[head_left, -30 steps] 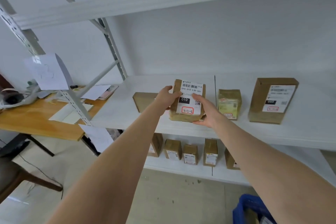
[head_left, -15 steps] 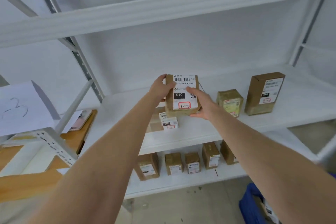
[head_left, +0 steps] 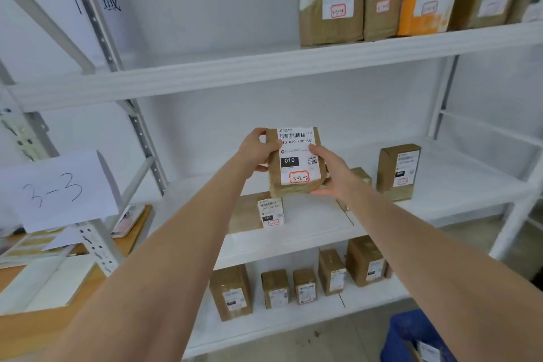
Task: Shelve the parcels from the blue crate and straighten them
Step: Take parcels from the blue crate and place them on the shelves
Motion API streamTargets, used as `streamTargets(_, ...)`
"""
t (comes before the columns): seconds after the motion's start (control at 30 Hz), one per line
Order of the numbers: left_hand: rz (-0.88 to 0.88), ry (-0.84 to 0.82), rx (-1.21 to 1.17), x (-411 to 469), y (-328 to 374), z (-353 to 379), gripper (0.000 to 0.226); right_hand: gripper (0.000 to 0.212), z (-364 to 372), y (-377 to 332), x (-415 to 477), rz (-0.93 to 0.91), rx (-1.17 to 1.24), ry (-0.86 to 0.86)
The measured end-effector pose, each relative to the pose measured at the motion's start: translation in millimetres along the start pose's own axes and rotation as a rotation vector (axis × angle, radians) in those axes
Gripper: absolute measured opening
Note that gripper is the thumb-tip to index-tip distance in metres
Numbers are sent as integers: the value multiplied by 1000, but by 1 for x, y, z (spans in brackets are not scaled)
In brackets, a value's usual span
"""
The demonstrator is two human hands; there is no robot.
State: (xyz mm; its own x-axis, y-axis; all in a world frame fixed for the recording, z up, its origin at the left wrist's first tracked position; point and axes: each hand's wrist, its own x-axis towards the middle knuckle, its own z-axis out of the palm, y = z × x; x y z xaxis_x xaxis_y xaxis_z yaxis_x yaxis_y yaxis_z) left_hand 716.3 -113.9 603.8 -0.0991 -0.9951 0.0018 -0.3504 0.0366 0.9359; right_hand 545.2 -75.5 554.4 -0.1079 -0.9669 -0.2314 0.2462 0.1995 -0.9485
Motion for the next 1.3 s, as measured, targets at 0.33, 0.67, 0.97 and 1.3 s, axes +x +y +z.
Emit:
streamTargets(0.33,187,70,33,-80,77,-12,51,36,-17,-59,-85,-168,-23,-54)
streamTargets(0.67,457,222,74,-122,187,-50,47,23,10,-149,-143,-504,8,-42)
streamTargets(0.97,585,330,50,-100,232,-83,35,16,49,-207,-132,-685,-73,-9)
streamTargets(1.3,609,363,20,-10,231,-103,42,17,80,-241,-46,-859,-282,97)
